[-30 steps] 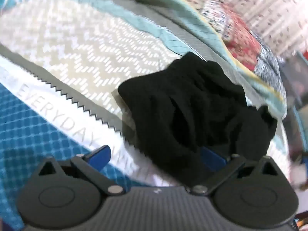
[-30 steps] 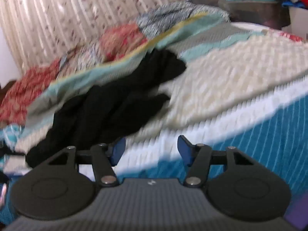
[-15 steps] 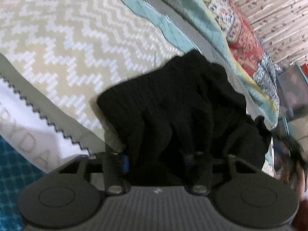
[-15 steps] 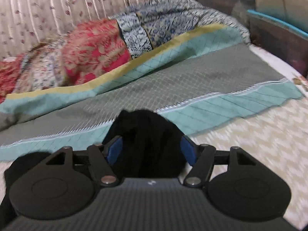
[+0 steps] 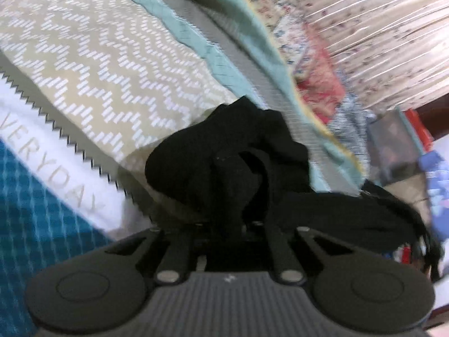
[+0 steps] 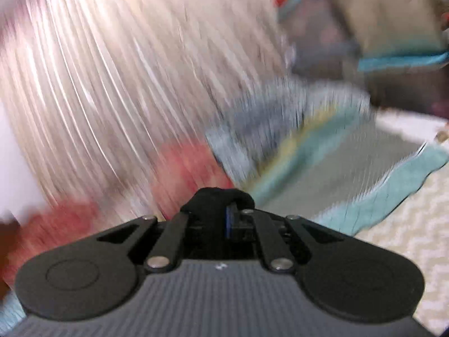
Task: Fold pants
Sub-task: 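Grasp the black pants with both grippers and lift them off the bed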
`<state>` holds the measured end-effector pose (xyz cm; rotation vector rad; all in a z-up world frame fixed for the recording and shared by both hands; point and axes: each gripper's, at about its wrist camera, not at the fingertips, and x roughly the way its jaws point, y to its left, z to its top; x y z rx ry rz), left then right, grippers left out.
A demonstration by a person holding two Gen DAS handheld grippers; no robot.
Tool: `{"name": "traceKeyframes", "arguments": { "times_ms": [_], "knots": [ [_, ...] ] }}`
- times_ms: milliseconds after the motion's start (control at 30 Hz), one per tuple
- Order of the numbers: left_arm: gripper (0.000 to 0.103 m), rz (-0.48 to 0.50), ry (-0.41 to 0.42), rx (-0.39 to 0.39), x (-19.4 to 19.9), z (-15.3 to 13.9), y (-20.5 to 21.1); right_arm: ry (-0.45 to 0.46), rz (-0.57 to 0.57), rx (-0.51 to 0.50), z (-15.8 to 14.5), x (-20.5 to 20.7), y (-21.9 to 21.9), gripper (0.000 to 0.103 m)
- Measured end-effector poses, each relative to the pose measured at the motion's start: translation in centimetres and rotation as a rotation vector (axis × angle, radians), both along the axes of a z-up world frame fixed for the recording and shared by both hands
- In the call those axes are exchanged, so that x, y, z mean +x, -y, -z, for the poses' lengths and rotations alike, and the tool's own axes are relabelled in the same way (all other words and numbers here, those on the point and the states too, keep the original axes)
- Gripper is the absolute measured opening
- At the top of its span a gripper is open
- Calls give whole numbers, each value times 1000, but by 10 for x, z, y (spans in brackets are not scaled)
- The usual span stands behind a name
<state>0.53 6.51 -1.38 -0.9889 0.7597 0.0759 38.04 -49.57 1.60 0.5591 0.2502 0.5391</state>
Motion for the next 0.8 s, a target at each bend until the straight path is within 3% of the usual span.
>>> {"name": "traceKeyframes", "arguments": {
  "times_ms": [67, 167, 233, 267, 333, 367, 433, 467, 500, 600, 633, 667, 700, 800],
  "knots": [
    [6, 21, 18, 10, -16, -4, 7, 42, 54, 81, 2, -54, 54, 9],
    [6, 39, 1, 19, -38, -3, 15, -20, 159, 26, 36, -120, 107, 13],
    [6, 35, -54, 76, -48, 5, 18, -176, 228, -110, 77, -145, 122, 20],
    [6, 27, -95, 90, -50, 13, 21, -283, 270, -189, 100, -150, 126, 33],
    [6, 6, -136, 46, -58, 29, 22, -464, 328, -308, 144, -158, 131, 41],
    [6, -2, -147, 29, -63, 36, 20, -509, 363, -295, 157, -167, 137, 43],
    [6, -10, -131, 40, -71, 36, 22, -467, 419, -219, 156, -188, 147, 52],
    [6, -8, -124, 47, -75, 34, 22, -435, 450, -235, 149, -192, 147, 58],
    [7, -5, -123, 56, -75, 32, 22, -411, 455, -272, 142, -193, 143, 58],
    [13, 2, -125, 78, -63, 23, 28, -268, 406, -420, 116, -189, 118, 58],
    [18, 3, -133, 80, -60, 24, 30, -229, 382, -476, 112, -191, 112, 57],
    [32, 1, -139, 77, -57, 24, 32, -206, 349, -545, 105, -180, 99, 58],
    [41, -3, -151, 69, -56, 27, 34, -203, 317, -606, 105, -176, 93, 59],
    [41, -2, -179, 60, -51, 33, 37, -283, 178, -791, 118, -163, 83, 62]
  ]
}}
